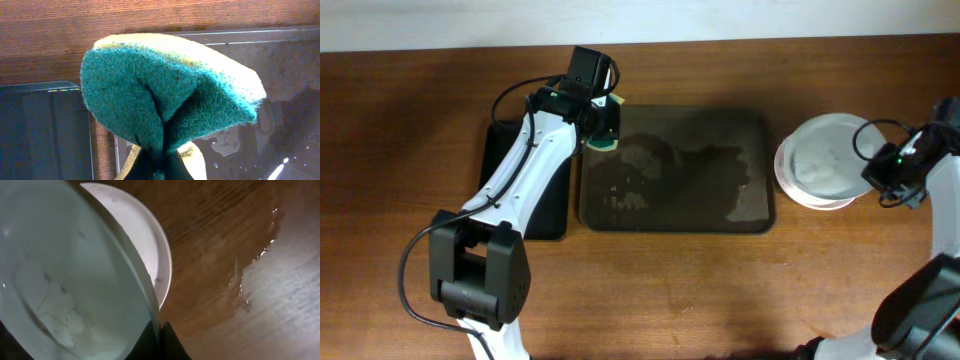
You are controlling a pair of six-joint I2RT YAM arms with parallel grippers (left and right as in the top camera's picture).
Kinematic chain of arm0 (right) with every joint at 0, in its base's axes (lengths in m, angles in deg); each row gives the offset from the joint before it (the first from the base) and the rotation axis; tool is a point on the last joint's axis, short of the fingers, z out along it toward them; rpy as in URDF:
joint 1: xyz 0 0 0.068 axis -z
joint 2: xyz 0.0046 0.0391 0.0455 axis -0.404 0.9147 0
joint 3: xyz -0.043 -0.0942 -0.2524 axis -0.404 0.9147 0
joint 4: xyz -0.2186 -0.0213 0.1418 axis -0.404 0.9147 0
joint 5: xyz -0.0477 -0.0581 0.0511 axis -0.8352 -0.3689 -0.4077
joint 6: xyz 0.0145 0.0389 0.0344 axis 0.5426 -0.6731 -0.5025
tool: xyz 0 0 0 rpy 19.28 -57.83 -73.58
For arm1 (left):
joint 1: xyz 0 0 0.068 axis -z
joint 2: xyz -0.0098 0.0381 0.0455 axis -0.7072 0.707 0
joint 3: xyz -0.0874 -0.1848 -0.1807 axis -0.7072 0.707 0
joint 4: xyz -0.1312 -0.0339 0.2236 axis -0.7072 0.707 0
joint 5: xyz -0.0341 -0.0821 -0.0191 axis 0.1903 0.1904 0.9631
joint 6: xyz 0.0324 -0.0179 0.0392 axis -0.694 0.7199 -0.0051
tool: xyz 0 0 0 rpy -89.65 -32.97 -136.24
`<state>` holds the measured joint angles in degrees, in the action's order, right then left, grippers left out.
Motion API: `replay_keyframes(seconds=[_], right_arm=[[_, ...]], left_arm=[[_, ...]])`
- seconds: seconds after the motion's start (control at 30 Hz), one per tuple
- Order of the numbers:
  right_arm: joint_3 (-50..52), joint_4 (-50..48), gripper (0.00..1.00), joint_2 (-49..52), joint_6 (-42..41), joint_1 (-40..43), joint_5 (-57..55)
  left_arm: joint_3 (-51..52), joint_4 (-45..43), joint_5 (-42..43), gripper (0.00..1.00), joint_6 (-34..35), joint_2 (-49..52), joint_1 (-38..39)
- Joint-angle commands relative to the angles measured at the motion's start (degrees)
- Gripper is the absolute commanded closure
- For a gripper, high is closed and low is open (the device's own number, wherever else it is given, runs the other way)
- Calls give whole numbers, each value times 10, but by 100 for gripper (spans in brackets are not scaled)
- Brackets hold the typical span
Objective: Clean dirty plates on tray and stack at the side
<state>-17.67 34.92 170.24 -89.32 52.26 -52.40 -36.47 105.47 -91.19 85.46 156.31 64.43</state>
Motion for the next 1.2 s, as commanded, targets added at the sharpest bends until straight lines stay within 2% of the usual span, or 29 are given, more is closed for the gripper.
replay_keyframes(seconds=[0.0,0.03,0.07,0.13,0.27,0.4,0.57,0.67,0.77,0.8,0.83,0.87,0.9,0.97,1.1,1.13,1.17], right_arm=[[6,-20,79,22,5,-3,14],[6,-22,60,25,5,-8,14],[6,-22,47,26,6,-11,14],[5,-18,32,26,10,-23,17],[-31,21,20,24,64,-66,81],[-59,43,17,21,65,-139,81],[-59,41,5,21,65,-210,78],[-59,43,4,22,65,-218,76],[-59,46,4,22,65,-218,76],[-59,49,4,22,65,-218,76],[-59,49,5,22,65,-218,76],[-59,49,5,21,65,-218,76],[-59,47,5,21,65,-218,76],[-66,48,5,11,72,-218,77],[-115,91,5,-45,76,-218,76],[-125,109,0,-67,76,-218,76],[-129,124,1,-87,76,-218,76]], left_arm=[[-12,0,4,100,-9,-15,-6],[-12,4,4,100,-9,-16,-8],[-15,12,4,100,-9,-18,-13],[-28,54,4,100,-9,-29,-35],[-55,140,-7,100,-9,-66,-90],[-51,206,-7,100,-9,-85,-156],[36,174,-6,100,-10,-64,-196],[115,116,-2,100,-9,-40,-195],[160,61,0,87,-9,-24,-195],[165,52,0,75,-9,-21,-195],[164,47,0,44,-9,-21,-195],[160,46,0,25,-9,-21,-195],[149,49,0,11,-9,-21,-195],[102,82,0,1,-9,-24,-195],[-112,230,0,0,-9,-38,-185],[-178,270,0,0,-9,-43,-176],[-227,295,0,0,-9,-47,-167]])
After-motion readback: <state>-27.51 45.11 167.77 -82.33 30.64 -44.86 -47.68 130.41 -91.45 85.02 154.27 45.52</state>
